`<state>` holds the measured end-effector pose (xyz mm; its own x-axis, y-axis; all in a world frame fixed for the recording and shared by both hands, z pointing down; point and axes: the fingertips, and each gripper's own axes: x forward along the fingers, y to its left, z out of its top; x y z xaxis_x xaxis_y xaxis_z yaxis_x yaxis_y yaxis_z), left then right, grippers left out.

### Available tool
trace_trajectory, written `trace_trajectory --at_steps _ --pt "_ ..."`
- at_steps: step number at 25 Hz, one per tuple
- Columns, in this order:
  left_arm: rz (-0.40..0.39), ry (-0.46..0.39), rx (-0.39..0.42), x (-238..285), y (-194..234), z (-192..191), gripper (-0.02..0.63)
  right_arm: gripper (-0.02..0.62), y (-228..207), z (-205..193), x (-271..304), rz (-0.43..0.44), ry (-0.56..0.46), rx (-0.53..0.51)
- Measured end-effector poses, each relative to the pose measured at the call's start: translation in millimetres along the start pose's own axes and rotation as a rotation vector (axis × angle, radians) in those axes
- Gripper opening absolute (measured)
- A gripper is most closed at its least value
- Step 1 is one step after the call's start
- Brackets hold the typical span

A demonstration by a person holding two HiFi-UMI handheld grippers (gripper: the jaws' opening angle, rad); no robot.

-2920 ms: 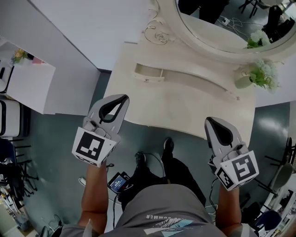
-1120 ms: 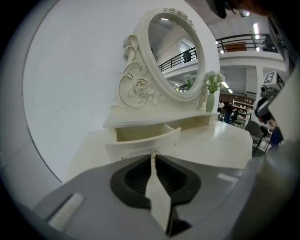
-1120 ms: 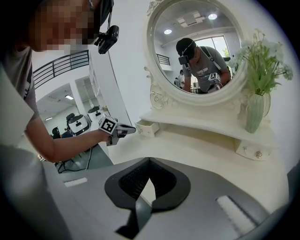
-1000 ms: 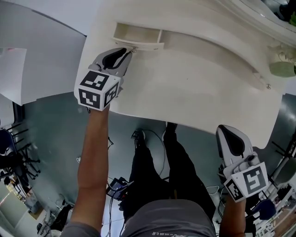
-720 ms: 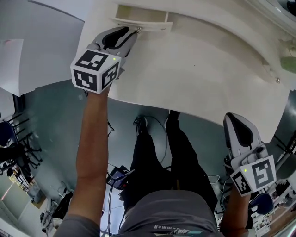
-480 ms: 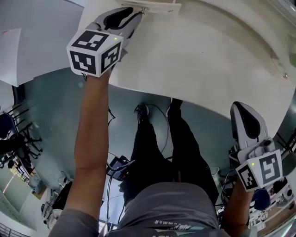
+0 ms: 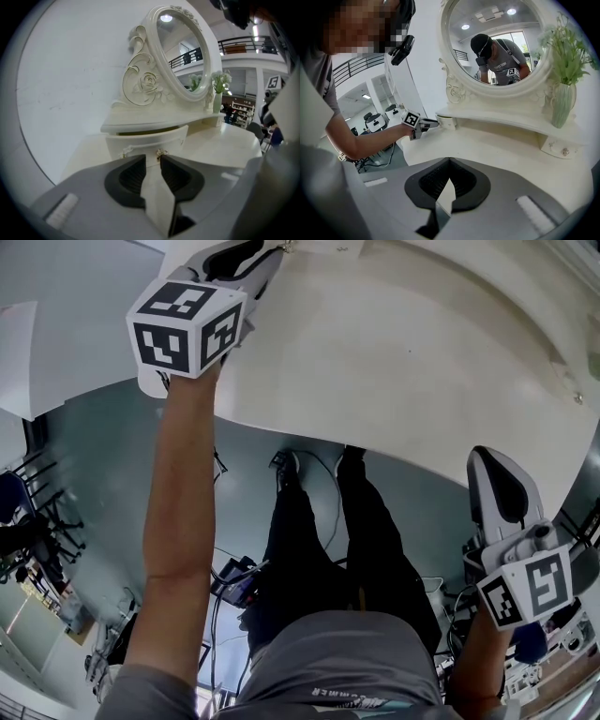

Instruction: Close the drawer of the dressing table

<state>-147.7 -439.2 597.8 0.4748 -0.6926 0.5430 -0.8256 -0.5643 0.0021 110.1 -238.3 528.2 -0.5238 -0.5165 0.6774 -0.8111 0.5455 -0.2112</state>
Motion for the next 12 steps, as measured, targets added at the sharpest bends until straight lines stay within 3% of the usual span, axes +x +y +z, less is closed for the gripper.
trace_trajectory --at_steps 9,12 --pt "0.007 0.005 0.022 21.7 7.7 17.0 0.094 0.000 -14.6 3.5 -2.8 -0.022 -0.002 0.019" --pt "0.015 0.019 0.021 22.9 14.2 18.4 0.157 0.002 -19.8 4.2 -3.6 -0.027 -0.005 0.025"
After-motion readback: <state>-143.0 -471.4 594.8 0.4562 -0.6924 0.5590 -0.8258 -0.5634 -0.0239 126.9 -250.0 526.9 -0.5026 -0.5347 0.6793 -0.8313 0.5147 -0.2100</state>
